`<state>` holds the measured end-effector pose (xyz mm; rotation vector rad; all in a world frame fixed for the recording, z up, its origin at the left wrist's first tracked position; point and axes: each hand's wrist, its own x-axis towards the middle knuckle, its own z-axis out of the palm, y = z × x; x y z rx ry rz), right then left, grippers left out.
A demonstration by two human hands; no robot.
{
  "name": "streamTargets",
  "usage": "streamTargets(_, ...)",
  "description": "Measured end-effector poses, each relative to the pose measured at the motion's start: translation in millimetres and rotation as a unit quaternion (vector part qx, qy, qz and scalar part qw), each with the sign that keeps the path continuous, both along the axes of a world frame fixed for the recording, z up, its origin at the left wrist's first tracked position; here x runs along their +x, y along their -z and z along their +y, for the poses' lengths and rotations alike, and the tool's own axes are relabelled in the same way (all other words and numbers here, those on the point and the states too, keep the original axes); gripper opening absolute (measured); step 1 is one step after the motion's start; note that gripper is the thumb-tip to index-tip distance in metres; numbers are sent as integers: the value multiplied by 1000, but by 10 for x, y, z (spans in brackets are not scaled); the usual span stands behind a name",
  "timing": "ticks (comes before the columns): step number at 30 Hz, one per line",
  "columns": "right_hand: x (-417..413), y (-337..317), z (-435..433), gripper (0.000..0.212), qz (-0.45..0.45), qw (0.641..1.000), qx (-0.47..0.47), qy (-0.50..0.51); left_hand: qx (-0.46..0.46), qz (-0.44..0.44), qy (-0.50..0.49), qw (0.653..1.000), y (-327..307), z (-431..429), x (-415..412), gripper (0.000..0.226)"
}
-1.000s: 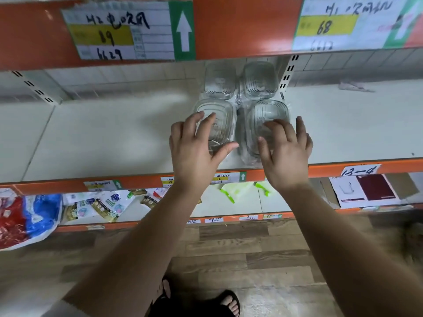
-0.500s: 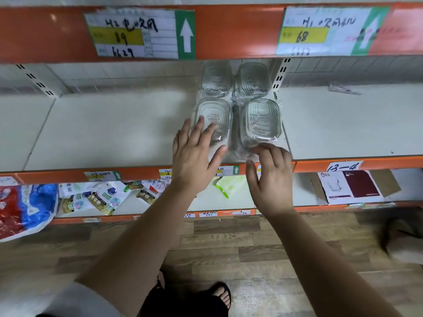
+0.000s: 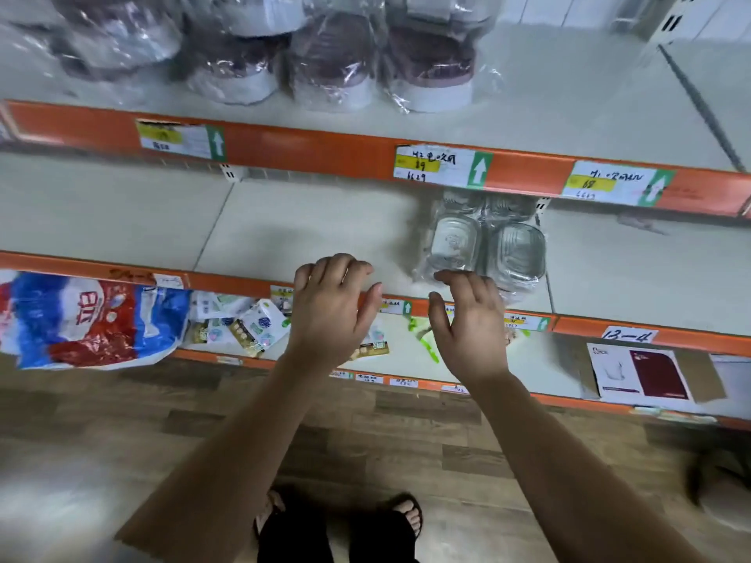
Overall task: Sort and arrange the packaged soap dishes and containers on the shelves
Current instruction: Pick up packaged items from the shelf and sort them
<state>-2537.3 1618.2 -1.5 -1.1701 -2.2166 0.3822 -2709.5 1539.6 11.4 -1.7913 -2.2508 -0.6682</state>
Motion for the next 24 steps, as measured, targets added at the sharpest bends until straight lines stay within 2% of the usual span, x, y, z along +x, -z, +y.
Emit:
streamTargets(9, -1084, -639, -573, 24, 42, 995, 35, -80, 15, 18, -55, 998, -615, -1003, -1014, 38)
streamTargets(12, -1633, -837, -834, 30, 56, 992, 49, -106, 18, 16, -82, 996, -869, -1338, -1514, 42)
streamTargets(16, -2391, -1053, -1168, 23, 69, 987, 63, -129, 29, 5, -104, 994, -1139, -1802, -2177, 44)
streamTargets(24, -3733, -1473, -1687, 23, 71, 978, 107, -168, 39, 18, -147, 988, -1509, -2396, -3346, 49)
